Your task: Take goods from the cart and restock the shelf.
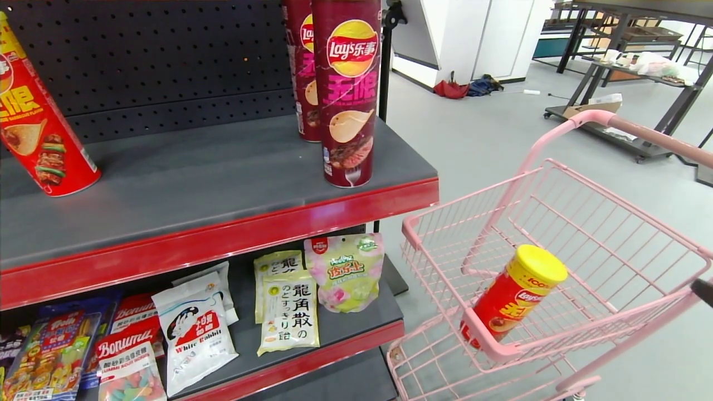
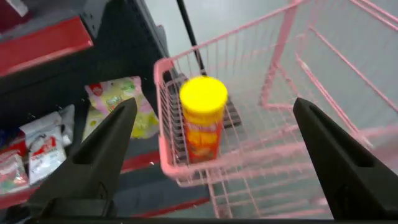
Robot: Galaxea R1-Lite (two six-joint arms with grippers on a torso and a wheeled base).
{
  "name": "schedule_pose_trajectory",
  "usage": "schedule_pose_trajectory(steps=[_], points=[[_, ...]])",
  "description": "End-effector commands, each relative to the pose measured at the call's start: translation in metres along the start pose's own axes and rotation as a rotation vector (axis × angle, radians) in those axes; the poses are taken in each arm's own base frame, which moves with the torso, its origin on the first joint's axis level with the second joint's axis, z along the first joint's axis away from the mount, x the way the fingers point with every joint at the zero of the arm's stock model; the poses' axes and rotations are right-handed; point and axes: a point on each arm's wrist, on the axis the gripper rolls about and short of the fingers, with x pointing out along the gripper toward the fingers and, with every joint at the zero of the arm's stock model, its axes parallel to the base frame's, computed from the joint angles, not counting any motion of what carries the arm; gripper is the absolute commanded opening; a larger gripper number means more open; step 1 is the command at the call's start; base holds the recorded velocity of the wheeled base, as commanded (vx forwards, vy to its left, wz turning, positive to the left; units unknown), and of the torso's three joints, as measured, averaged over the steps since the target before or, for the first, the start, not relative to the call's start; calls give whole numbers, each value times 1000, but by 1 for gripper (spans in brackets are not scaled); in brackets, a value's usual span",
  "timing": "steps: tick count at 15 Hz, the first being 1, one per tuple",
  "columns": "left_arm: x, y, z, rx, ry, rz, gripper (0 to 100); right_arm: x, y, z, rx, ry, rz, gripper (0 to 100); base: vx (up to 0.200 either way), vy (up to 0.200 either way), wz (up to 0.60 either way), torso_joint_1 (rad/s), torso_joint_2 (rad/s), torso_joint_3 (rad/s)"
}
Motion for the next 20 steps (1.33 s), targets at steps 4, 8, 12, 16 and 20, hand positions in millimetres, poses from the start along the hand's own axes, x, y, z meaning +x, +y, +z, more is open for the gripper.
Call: schedule_pose_trajectory(steps=[4, 8, 12, 16, 20], points=[[0, 0, 0, 0, 1, 0, 100, 117, -11, -68, 77, 293, 23, 100, 0, 0, 0, 0, 0, 0], [0, 0, 0, 2, 1, 0, 100, 131, -11, -75, 91, 355, 61, 100, 0, 0, 0, 0, 0, 0], [0, 0, 0, 2, 1, 0, 100, 150, -13, -81, 98, 384, 55, 100, 0, 0, 0, 0, 0, 0], [0, 0, 0, 2, 1, 0, 100, 175, -14, -86, 98, 397, 53, 100, 0, 0, 0, 0, 0, 0], [0, 0, 0, 2, 1, 0, 100, 188, -11, -89, 95, 409, 65, 100, 0, 0, 0, 0, 0, 0]])
